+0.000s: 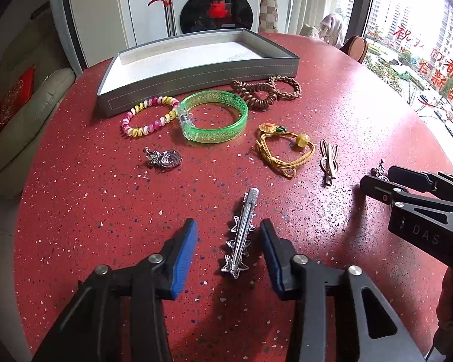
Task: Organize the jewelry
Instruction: 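Grasp the silver spiky hair clip with the left tool while the right tool grasps the silver heart pendant, then release the clip from the left tool into the tray while the right tool drops the pendant there, then grasp the black claw clip with the left tool while the right tool grasps the cream bunny-ear clip, then release the claw clip from the left tool into the tray while the right tool releases the cream clip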
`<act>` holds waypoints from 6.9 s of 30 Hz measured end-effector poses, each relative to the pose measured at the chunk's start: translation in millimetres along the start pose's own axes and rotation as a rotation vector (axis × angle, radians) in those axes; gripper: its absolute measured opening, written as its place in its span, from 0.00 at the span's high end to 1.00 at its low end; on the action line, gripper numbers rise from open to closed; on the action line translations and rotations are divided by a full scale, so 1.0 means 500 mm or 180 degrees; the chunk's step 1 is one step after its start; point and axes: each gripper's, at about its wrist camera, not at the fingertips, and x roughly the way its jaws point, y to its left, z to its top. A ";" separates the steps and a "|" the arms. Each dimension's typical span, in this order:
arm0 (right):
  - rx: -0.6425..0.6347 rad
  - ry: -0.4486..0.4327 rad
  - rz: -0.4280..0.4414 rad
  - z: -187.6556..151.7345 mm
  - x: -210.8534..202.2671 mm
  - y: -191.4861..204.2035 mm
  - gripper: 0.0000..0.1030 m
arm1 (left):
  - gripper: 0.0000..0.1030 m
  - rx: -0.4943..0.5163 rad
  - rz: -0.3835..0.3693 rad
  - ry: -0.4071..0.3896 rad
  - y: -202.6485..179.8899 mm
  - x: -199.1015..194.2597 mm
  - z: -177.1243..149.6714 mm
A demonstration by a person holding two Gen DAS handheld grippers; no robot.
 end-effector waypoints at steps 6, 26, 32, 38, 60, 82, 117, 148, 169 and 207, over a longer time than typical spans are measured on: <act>0.0017 0.0004 0.0073 0.003 -0.003 -0.005 0.81 | 0.71 0.0001 -0.0185 -0.0009 -0.002 -0.007 0.002; -0.0073 -0.0472 0.0924 0.231 -0.106 0.026 0.81 | 0.71 -0.0486 -0.0372 -0.0351 0.119 -0.116 0.193; -0.0080 -0.0437 0.1055 0.347 -0.070 0.053 0.81 | 0.71 -0.0611 -0.0146 -0.0506 0.173 -0.089 0.315; -0.0120 -0.0375 0.0982 0.448 0.006 0.080 0.81 | 0.71 -0.0729 -0.0003 -0.0482 0.218 0.008 0.411; -0.0135 0.0066 0.0746 0.454 0.250 0.104 0.81 | 0.71 -0.0499 0.0458 -0.0019 0.203 0.267 0.418; 0.0064 -0.0256 0.0813 0.437 0.127 0.077 0.44 | 0.64 -0.0750 0.0359 -0.0238 0.226 0.180 0.400; 0.0195 -0.1046 0.1137 0.168 -0.181 0.062 0.00 | 0.00 -0.0695 0.0323 -0.0786 0.219 -0.173 0.056; 0.0533 -0.0066 0.0441 -0.026 -0.030 0.053 0.03 | 0.00 -0.0670 0.0475 -0.0441 0.245 -0.098 -0.137; 0.0152 -0.0169 -0.0081 0.026 0.017 0.105 0.46 | 0.24 -0.0485 0.0443 -0.0305 0.215 -0.069 -0.143; 0.0518 -0.0441 0.0876 0.059 -0.062 0.010 0.91 | 0.46 -0.0656 -0.0016 -0.0475 0.234 -0.139 -0.064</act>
